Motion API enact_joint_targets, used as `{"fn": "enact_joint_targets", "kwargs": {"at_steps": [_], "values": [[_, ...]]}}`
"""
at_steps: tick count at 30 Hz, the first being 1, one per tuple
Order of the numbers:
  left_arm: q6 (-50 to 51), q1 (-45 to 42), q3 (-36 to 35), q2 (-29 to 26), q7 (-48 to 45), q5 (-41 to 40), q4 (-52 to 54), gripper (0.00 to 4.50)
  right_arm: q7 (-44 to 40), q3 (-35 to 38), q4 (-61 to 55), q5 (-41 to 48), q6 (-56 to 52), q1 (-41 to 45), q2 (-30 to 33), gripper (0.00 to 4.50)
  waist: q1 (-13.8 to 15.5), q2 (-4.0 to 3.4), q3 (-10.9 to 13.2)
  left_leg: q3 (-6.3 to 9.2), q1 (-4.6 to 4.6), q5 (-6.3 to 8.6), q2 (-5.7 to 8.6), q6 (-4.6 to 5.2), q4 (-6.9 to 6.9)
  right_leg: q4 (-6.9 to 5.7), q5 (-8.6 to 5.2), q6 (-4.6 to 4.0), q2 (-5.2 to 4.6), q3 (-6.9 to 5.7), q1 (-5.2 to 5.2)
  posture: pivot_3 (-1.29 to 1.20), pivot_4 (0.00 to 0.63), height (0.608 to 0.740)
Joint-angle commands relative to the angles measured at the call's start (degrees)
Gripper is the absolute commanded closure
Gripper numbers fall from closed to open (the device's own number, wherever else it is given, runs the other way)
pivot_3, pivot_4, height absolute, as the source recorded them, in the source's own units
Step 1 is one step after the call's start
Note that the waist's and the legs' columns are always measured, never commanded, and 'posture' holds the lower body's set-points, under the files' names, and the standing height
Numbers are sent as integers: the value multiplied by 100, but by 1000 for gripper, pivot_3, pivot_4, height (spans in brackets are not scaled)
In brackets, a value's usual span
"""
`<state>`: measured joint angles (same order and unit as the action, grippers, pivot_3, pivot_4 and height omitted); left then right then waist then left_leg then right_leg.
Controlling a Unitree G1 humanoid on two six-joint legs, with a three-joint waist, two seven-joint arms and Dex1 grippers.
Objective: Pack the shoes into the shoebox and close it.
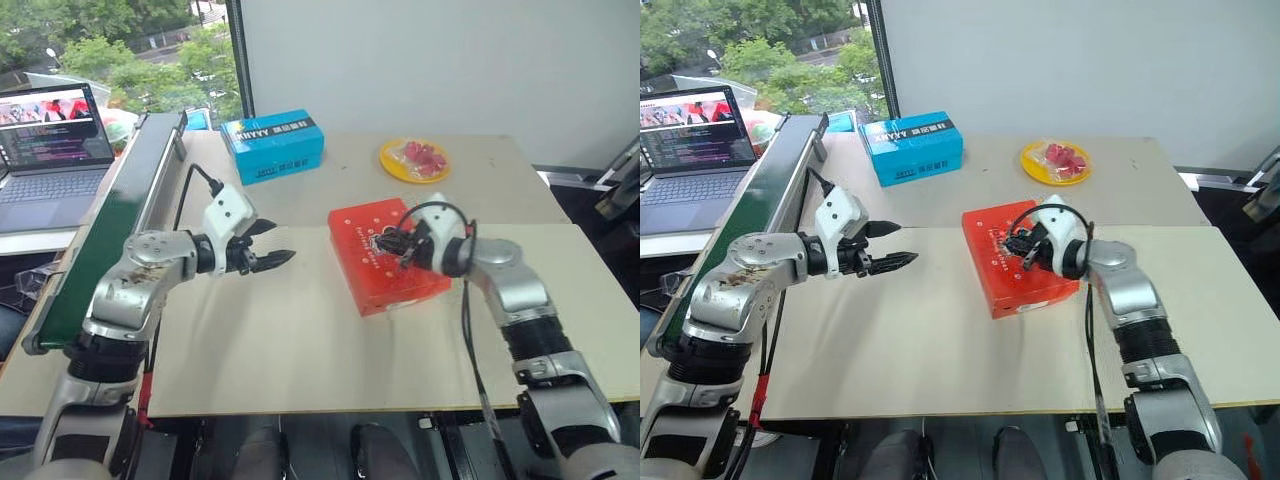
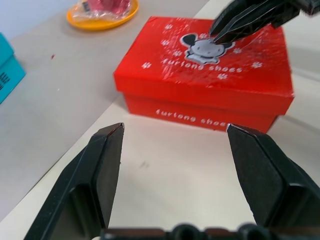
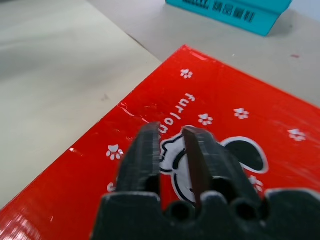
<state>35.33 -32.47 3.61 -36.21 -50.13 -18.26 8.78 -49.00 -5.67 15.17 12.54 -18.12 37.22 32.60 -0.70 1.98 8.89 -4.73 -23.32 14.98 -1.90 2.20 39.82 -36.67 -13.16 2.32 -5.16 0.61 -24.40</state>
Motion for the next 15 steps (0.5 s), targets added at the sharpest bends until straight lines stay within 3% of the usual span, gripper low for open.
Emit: {"fn": "enact_joint_targets", "kwargs": {"at_steps": [1, 5, 7, 12, 15], "values": [[-323, 41, -102, 97, -58, -113, 88, 1000, -157, 371, -552, 214, -142, -110, 255, 2004, -1, 0, 0, 0, 0, 0, 0, 0, 0, 1, 0, 0, 0, 1, 0, 0, 150, 740], [-529, 228, -242, 203, 25, -138, 179, 1000, -281, 729, -1121, 417, -468, -501, 670, 477, 6, 0, 0, 0, -5, 1, 0, 1, -1, -1, 0, 0, -1, 0, -1, 0, 150, 740], [-601, 311, -273, 213, 78, -115, 215, 1000, -298, 846, -1296, 482, -654, -633, 823, 14, 8, 0, 0, 0, -4, 1, 1, 2, 0, 2, 0, 0, -3, 1, 0, 0, 150, 740], [-773, 679, -445, 221, 412, 31, 315, 1000, 314, 1583, -1848, 626, -1395, -1086, 1074, 14, 8, 0, 0, 0, 5, 2, -1, 3, -1, 13, 0, 0, -3, 4, 4, 0, 150, 740], [-841, 1197, -612, 634, 1225, 190, 489, 1000, 1397, 2139, -1839, 152, -1555, -1614, 951, 14, 20, -1, -1, 0, 5, 2, -1, 4, -3, 17, 0, 0, -5, 6, 4, 0, 150, 740]]}}
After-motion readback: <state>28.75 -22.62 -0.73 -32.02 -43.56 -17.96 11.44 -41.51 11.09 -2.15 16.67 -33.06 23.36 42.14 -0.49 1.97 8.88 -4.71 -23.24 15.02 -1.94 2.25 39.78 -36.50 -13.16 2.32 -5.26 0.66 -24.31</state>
